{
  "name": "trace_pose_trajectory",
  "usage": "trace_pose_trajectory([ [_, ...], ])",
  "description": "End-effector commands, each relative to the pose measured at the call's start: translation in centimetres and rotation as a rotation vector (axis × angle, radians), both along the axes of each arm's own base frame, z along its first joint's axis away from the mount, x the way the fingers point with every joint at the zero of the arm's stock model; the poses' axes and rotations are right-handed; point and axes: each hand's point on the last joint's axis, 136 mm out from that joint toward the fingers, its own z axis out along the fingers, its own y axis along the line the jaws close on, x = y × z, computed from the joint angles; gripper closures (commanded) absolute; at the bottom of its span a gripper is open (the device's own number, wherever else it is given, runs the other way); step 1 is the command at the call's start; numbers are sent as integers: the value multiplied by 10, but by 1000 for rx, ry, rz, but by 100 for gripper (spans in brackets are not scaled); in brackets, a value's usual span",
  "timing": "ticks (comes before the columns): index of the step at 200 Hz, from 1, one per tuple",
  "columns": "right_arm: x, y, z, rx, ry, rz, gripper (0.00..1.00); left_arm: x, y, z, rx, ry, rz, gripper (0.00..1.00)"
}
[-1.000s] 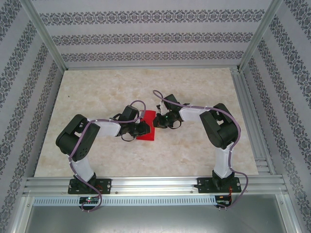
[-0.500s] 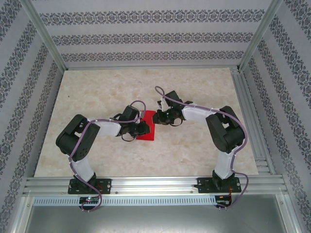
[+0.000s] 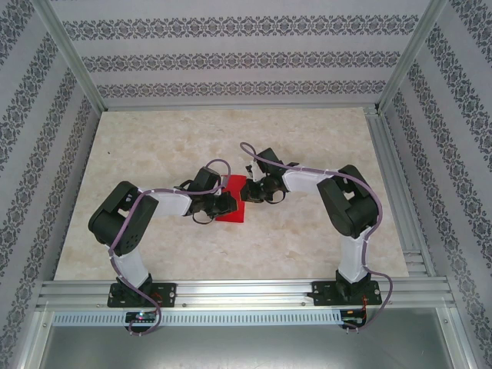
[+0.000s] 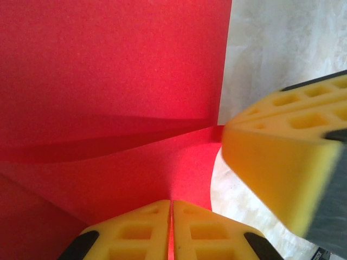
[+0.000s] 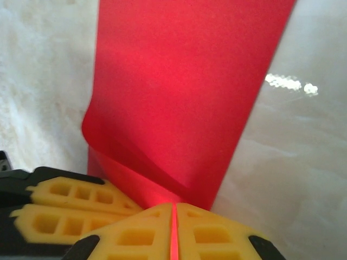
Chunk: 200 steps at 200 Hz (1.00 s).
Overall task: Fold a paper plane with a square sheet of paper (pick it up from the middle)
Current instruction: Fold the triangle a second time at the center of the table.
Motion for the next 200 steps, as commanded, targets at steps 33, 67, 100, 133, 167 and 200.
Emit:
trace_pose_trajectory([
  [33,-1,-3,-20,-64,21,8,89,-3,5,-9,59,28,18,89],
  [67,-5,-15,-34,-144,34,9,89,5,-1,13,20,-21,14,86],
  [100,-10,-23,-44,-199,45,17,89,17,-1,29,30,-82,29,86],
  [133,-12,-26,-50,-224,52,22,89,23,5,23,77,-93,41,86],
  [167,-12,-28,-52,-237,54,21,89,21,17,6,154,-62,56,86],
  [200,-13,-30,-54,-249,56,18,89,16,33,-6,235,-44,75,86],
])
